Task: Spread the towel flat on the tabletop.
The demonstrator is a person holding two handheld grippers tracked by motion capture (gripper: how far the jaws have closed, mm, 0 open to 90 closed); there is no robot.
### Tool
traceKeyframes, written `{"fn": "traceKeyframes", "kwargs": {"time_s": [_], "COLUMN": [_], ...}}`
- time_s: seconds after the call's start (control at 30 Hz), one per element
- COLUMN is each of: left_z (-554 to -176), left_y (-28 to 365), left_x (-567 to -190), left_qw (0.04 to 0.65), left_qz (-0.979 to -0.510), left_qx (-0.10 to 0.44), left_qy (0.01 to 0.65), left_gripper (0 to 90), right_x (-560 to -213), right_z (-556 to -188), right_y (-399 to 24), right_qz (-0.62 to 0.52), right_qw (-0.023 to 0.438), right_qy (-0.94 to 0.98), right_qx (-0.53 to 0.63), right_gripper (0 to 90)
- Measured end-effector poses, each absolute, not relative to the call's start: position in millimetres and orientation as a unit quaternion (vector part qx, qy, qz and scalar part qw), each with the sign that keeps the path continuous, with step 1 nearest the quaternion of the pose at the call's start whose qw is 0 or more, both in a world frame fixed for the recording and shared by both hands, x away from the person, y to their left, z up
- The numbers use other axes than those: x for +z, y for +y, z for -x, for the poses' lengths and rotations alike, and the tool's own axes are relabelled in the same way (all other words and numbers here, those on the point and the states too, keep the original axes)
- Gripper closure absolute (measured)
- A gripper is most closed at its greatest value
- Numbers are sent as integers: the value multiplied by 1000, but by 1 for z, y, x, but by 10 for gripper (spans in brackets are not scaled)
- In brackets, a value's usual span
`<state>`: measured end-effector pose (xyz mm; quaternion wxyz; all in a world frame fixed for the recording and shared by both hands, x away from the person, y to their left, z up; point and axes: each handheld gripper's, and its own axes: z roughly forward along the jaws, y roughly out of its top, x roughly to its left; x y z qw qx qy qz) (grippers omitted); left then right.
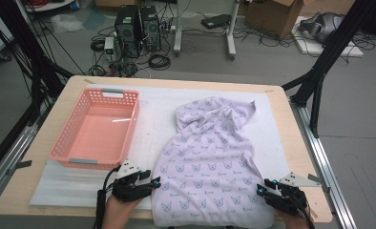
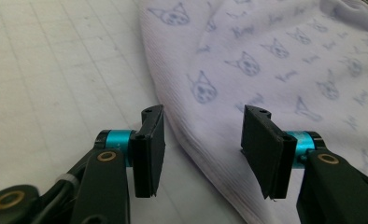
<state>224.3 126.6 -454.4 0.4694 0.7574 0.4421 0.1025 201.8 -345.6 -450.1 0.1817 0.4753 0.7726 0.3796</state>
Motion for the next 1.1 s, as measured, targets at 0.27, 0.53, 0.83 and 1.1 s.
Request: {"fn": "traceKeyframes", "kwargs": {"time_s": [0.27, 0.53, 0.83, 1.1], "left_z": [-207, -194, -183, -216], "left_y": [118, 134, 129, 118], "left_x": [-459, -455, -454, -456], "left_qw": [455, 453, 462, 476], "left_qz": [-769, -765, -762, -754], "left_qx": [140, 121, 127, 104], "left_qy": [427, 441, 436, 441], "left_gripper": [864, 872, 595, 474], "right_x": [-449, -442, -438, -436], "right_z": [-196, -178, -152, -178], "right_y": [-342, -353, -355, -348], "right_qz": [-456, -454, -454, -483], "right_qw": [191, 150, 160, 190], "right_qy": [787, 793, 793, 757], "right_qx": [368, 378, 373, 397], "right_gripper": [869, 879, 717, 555]}}
